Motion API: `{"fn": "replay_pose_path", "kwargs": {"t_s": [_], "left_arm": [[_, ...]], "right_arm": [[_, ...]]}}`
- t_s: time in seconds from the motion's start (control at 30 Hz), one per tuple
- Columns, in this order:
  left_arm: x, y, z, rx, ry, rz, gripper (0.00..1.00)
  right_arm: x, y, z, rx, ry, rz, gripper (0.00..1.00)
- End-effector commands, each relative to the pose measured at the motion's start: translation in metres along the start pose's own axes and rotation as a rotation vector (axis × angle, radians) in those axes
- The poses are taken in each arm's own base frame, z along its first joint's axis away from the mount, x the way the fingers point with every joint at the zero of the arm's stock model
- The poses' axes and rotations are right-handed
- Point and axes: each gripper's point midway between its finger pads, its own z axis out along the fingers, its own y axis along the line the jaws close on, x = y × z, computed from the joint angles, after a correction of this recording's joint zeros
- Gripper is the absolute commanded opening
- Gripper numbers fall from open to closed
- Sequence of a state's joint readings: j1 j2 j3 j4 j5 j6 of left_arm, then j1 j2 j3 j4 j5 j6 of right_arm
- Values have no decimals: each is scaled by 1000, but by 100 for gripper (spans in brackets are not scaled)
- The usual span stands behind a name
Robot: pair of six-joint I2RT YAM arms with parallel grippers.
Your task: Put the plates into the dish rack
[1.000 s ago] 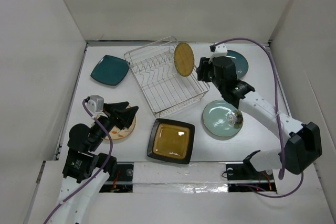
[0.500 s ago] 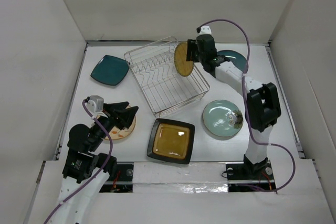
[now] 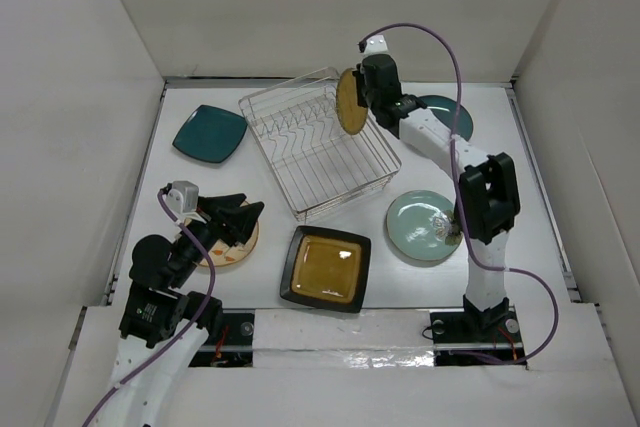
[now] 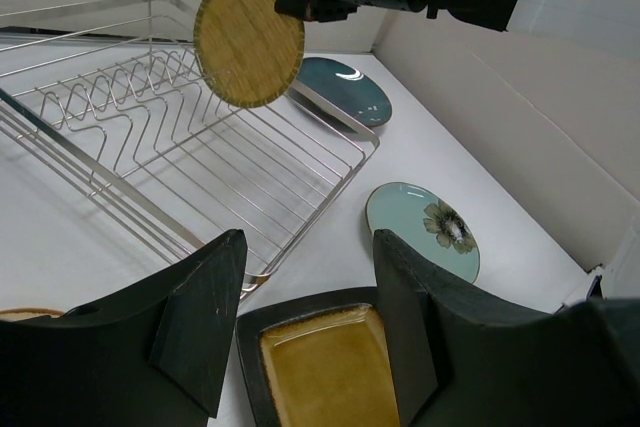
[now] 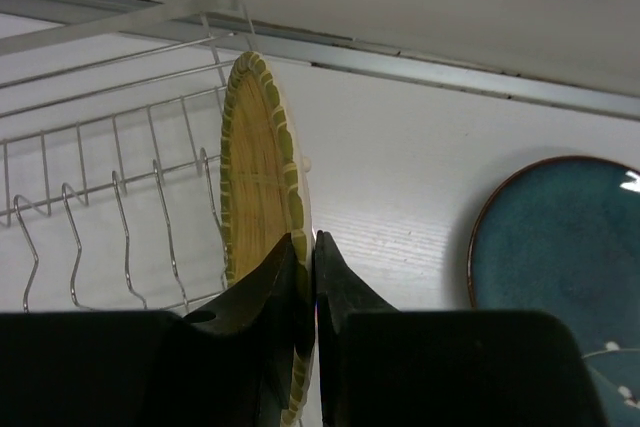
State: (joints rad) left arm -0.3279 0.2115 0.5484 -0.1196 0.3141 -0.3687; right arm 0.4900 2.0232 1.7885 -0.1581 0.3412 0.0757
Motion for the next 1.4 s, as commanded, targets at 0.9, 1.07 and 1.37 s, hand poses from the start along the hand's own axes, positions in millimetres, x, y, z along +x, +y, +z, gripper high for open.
{"fn": "replay_pose_path", "kwargs": {"t_s": [0.9, 1.07, 1.37], "left_arm": [[-4, 0, 5, 3, -12, 0, 50], [-7, -3, 2, 13, -29, 7, 50], [-8, -9, 1, 48, -34, 19, 0]], "right_arm": [[-101, 24, -29, 72, -261, -67, 75], [-57, 33, -96, -146, -230, 229, 56], [127, 74, -229, -535, 110, 436, 0]]}}
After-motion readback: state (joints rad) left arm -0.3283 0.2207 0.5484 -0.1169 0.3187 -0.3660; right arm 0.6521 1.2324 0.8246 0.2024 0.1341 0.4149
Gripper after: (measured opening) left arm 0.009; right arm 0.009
